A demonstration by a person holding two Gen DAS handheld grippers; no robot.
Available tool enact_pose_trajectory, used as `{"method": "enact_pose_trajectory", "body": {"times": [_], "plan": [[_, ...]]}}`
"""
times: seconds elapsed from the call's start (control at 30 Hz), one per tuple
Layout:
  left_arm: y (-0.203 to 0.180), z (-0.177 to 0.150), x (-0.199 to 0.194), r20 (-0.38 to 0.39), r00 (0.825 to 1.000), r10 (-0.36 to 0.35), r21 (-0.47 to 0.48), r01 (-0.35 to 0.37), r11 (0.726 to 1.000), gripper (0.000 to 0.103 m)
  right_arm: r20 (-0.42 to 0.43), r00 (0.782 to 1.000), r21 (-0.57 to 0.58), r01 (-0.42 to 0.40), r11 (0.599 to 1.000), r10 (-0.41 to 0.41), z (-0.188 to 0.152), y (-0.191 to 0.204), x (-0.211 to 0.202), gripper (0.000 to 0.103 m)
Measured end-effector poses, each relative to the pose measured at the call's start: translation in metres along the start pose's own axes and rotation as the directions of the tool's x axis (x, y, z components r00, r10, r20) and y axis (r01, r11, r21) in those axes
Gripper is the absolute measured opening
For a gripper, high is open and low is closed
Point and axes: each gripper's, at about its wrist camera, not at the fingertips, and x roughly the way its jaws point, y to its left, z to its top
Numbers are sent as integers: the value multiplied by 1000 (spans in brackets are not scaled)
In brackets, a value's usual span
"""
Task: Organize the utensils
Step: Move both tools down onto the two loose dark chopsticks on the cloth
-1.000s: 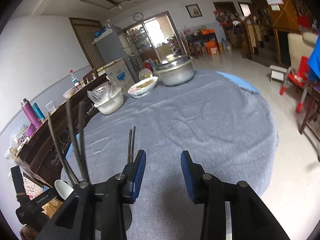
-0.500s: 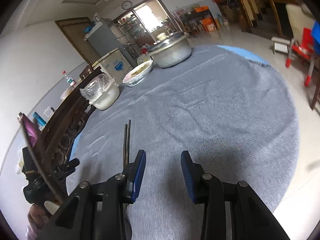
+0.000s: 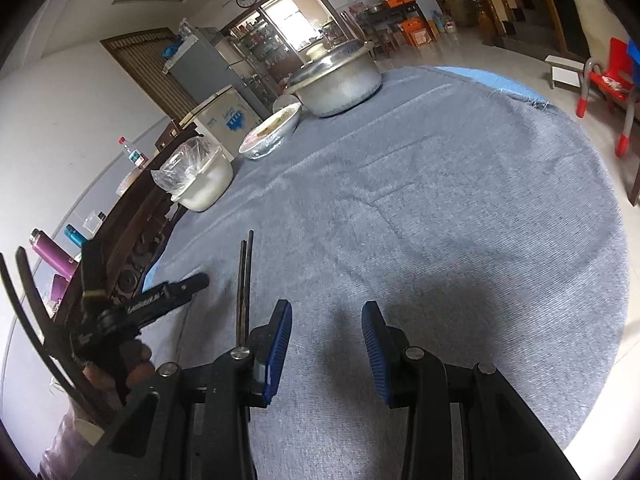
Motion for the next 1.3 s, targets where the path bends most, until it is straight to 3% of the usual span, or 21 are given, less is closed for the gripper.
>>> {"method": "enact_pose_trajectory", "body": {"times": [0.17, 0.4, 0.67, 0.93, 1.13, 1.3], "plan": [[-9, 12, 16, -21, 1000, -13, 12, 13, 1000, 67, -13, 1000, 7, -9, 1000, 9, -5, -1, 7, 39], [-24, 20, 40, -76, 997, 26, 62, -21, 998, 67, -12, 1000, 26, -13, 1000, 13, -6, -8, 7, 39], [-35, 20, 47, -95, 988, 118, 147, -103, 984, 67, -6, 1000, 53, -14, 998, 15, -6, -17, 4, 39], [-21, 24, 45, -170, 970, 177, 120, -158, 980, 70, -13, 1000, 47, -23, 999, 24, -6, -19, 3, 39], [7, 17, 32, -206, 960, 192, 87, -177, 980, 68, -122, 992, -27, -43, 999, 39, 19, 2, 33, 39], [34, 16, 21, -220, 959, 178, 27, -176, 984, 65, -253, 964, -139, -121, 983, 83, 52, 48, 78, 39]]}}
